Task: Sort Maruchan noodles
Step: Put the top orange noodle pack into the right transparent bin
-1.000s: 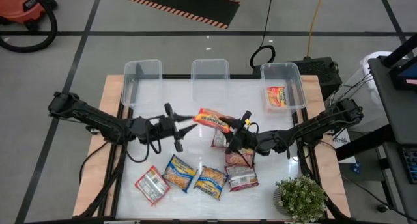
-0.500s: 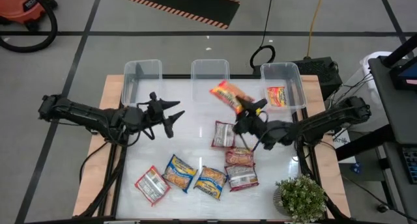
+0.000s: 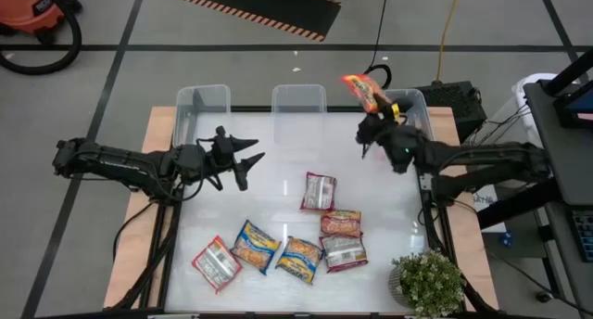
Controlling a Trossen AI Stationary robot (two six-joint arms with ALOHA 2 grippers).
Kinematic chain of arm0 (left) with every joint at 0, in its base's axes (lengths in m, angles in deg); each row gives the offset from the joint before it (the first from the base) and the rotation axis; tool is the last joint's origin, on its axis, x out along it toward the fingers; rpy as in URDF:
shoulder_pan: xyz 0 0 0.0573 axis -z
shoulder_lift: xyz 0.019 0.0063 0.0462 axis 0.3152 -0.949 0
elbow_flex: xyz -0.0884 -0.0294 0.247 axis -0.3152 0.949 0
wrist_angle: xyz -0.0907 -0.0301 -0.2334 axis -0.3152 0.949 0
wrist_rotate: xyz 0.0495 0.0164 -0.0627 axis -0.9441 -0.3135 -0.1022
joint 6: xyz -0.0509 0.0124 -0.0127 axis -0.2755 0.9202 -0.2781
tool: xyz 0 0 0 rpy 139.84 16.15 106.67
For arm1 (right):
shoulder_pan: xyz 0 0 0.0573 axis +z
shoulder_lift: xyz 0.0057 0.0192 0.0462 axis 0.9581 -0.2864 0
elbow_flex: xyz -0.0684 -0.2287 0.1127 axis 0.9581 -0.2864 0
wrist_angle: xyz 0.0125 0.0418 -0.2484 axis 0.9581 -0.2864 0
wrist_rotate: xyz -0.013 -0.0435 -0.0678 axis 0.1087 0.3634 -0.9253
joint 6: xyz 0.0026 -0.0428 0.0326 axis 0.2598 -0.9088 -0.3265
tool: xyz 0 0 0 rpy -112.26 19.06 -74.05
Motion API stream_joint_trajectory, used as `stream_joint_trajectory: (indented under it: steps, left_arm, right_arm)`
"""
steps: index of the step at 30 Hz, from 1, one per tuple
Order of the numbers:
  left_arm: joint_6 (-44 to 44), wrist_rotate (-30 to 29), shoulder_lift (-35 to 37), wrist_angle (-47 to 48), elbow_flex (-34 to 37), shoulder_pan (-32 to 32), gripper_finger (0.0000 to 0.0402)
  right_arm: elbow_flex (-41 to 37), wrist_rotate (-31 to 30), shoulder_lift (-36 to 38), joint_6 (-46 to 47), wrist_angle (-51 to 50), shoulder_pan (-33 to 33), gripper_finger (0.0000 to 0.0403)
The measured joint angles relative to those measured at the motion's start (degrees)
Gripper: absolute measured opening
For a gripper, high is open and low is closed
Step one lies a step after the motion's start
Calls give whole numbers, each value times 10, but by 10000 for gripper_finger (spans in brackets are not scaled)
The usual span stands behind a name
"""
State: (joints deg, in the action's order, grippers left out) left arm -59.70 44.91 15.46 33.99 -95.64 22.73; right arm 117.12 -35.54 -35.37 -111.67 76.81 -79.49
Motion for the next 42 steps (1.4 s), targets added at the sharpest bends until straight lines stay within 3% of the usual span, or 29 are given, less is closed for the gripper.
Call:
stream_joint_trajectory:
  steps: [6,18,29,36,42]
  left_arm:
    - [3,4,0,-11,0,-9,209]
    - [0,35,-1,-3,0,-19,209]
    - [-14,35,-1,23,0,-19,209]
    - [-24,35,-1,34,0,-19,209]
    - [-25,35,-1,36,0,-11,209]
  right_arm:
    - [0,32,11,28,-108,-73,129]
    - [0,80,10,183,-390,-145,129]
    - [0,81,10,214,-491,-185,133]
    - [0,172,10,259,-561,-202,136]
    - [-9,185,10,251,-566,-203,136]
